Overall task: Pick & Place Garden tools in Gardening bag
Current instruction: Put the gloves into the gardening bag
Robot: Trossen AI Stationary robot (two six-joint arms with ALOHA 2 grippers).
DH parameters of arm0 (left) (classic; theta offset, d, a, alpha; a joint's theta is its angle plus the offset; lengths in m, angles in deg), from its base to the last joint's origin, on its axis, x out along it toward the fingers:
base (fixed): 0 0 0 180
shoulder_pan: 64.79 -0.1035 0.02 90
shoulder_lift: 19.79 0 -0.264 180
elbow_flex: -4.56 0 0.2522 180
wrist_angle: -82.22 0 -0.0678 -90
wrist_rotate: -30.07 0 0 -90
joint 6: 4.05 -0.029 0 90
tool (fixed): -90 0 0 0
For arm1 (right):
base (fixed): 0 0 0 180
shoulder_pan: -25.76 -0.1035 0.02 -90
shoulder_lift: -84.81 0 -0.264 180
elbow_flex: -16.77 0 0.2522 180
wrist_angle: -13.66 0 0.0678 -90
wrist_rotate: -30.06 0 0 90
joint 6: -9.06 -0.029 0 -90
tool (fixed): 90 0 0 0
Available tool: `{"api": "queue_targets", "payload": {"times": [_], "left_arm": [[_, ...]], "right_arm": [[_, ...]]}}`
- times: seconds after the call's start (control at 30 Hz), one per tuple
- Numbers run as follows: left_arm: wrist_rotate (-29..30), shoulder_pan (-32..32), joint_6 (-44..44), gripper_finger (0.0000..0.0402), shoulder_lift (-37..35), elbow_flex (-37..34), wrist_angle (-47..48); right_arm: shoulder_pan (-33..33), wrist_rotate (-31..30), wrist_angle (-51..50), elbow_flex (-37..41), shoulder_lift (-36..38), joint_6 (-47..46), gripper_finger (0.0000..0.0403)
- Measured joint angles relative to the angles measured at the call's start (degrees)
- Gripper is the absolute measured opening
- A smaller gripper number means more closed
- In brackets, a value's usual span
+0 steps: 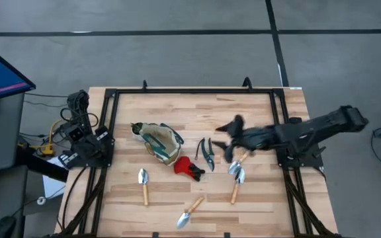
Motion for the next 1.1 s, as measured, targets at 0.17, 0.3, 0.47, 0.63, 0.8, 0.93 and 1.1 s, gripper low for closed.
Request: {"api": "queue_targets", "payload": {"times": [0.17, 0.3, 0.47, 0.63, 0.8, 0.93, 1.1], "left_arm": [[0.1, 0.0, 0.0, 0.0019, 0.0, 0.0, 0.0], [0.1, 0.0, 0.0, 0.0019, 0.0, 0.0, 0.2], [0.1, 0.0, -0.1, 0.0019, 0.0, 0.0, 0.4], [0.1, 0.0, -1.3, 0.0019, 0.0, 0.0, 0.5], [0.1, 0.0, -1.3, 0.0019, 0.0, 0.0, 0.6], [0.1, 0.0, -1.3, 0.0019, 0.1, 0.0, 0.7], [0.1, 0.0, -1.3, 0.0019, 0.1, 0.0, 0.7]], "right_arm": [[-1.0, 2.6, 0.1, -5.8, -13.4, 0.1, 0.0265], [-1.5, 3.6, -1.0, -10.6, -22.0, -1.0, 0.0266], [-1.3, 6.9, -6.1, -17.3, -30.4, -2.3, 0.0266], [-1.3, 8.3, -10.6, -23.8, -36.9, -2.5, 0.0266], [-1.3, 8.3, -13.6, -27.7, -42.2, -4.0, 0.0266], [-1.3, 9.4, -15.6, -28.9, -45.6, -6.3, 0.0266], [-1.3, 11.8, -14.3, -28.9, -47.3, -7.1, 0.0266]]}}
